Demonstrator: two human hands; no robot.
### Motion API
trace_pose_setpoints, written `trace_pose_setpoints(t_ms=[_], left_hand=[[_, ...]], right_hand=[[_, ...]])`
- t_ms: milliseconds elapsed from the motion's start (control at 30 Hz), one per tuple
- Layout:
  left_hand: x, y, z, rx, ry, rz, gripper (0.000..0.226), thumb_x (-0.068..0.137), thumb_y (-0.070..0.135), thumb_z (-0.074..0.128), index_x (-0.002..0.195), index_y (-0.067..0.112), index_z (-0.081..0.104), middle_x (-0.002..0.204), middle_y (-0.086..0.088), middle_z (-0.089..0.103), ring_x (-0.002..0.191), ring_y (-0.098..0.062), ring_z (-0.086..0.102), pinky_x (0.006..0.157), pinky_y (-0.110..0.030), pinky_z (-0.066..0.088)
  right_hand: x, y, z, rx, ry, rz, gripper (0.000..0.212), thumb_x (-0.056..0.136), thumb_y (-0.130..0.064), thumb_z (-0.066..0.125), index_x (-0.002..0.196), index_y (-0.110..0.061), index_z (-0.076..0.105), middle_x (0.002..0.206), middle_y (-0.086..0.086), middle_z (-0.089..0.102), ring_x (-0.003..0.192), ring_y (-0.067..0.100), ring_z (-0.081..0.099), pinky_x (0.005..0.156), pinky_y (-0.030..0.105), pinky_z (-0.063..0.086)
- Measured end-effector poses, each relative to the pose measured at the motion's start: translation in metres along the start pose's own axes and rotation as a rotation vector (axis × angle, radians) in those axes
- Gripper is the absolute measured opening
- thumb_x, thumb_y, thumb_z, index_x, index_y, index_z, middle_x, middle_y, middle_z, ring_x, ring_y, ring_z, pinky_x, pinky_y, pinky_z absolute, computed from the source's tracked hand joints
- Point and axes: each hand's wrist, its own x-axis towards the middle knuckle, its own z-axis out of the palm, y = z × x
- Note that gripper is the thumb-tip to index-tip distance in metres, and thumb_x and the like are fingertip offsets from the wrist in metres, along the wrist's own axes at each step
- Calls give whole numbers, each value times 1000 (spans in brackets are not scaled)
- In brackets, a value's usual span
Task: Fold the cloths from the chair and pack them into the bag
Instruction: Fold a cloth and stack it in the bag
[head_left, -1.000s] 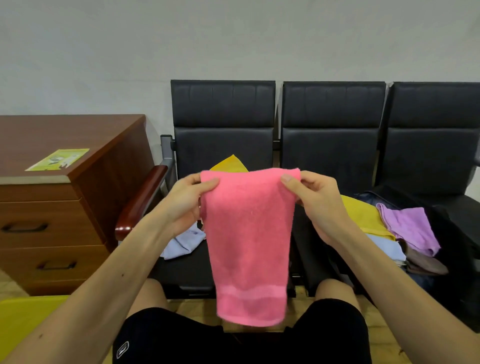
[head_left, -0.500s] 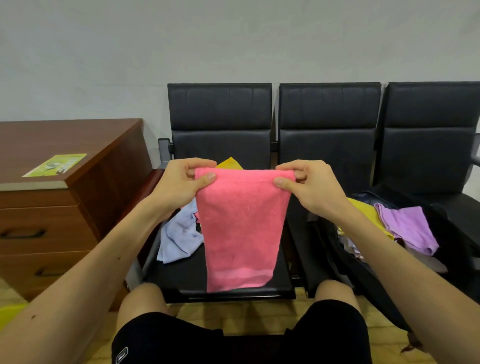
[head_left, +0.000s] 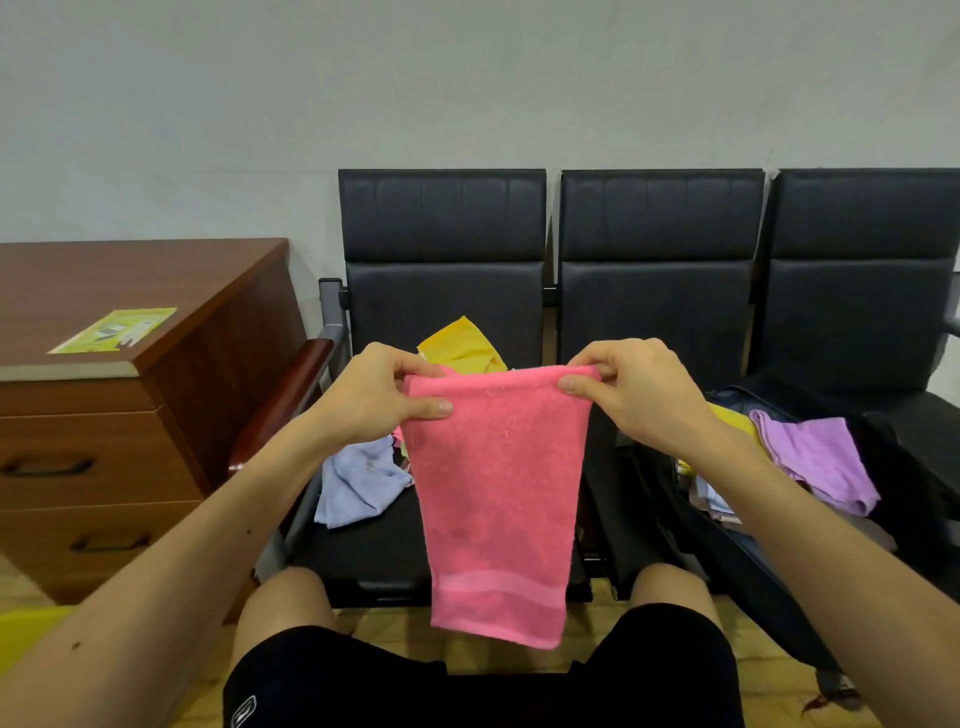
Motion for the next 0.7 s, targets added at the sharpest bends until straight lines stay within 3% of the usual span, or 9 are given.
trace_pose_setpoints(t_ms=[100, 267, 333, 400, 500, 567, 633, 700], left_hand=[[-1, -6, 4, 110, 55, 2, 19, 72, 31, 88, 88, 25, 79, 83, 1, 76, 82, -22, 71, 80, -47, 58], [-3, -3, 9, 183, 112, 35, 15, 75, 32, 86, 81, 21, 77, 79, -9, 71, 77, -28, 64, 70, -40, 51], [-4, -4, 8, 210, 135, 70, 14, 75, 34, 85, 79, 27, 74, 85, -5, 64, 78, -20, 58, 67, -35, 45], [-8, -4, 7, 181, 150, 153, 15, 74, 33, 84, 77, 36, 69, 94, 7, 53, 88, -10, 52, 73, -23, 40], [-18, 8, 9, -80, 143, 220, 8, 80, 29, 78, 86, 29, 72, 105, 12, 61, 98, -6, 61, 83, -20, 50], [-21, 23, 12, -228, 171, 248, 3, 88, 21, 71, 91, 22, 71, 91, 9, 69, 84, -1, 65, 74, -19, 52], [-19, 37, 15, -269, 267, 286, 3, 93, 16, 67, 92, 18, 70, 85, 9, 69, 78, 2, 62, 70, -14, 49], [-15, 43, 20, -293, 346, 271, 5, 94, 19, 66, 95, 16, 70, 89, 7, 69, 80, 2, 62, 72, -13, 50]], right_hand=[[-3, 4, 4, -65, -34, 2, 26, 92, -45, 62, 102, -24, 73, 87, -6, 71, 84, 15, 65, 76, 39, 54], [-3, 16, 8, -29, -74, -2, 25, 96, -41, 59, 101, -21, 72, 89, -6, 69, 86, 16, 63, 77, 39, 51], [-3, 21, 11, 24, -94, -7, 21, 96, -36, 59, 99, -19, 71, 92, -6, 64, 90, 14, 60, 78, 33, 48], [-7, 26, 14, 87, -106, -16, 13, 96, -32, 61, 93, -22, 69, 102, -6, 57, 98, 12, 55, 83, 27, 46], [-14, 29, 9, 470, -166, 60, 15, 99, -25, 57, 89, -22, 67, 111, -9, 64, 106, 8, 61, 88, 20, 47], [-22, 19, 10, 955, -135, 159, 20, 94, -32, 64, 87, -14, 64, 90, -3, 67, 85, 10, 65, 78, 27, 50], [-32, 9, 28, 1305, -169, 250, 50, 68, -42, 86, 98, -10, 63, 89, 3, 69, 82, 15, 66, 75, 30, 53], [-55, -1, 65, 1472, -382, 359, 85, 52, -37, 95, 124, -9, 59, 116, 10, 71, 106, 25, 67, 87, 36, 56]])
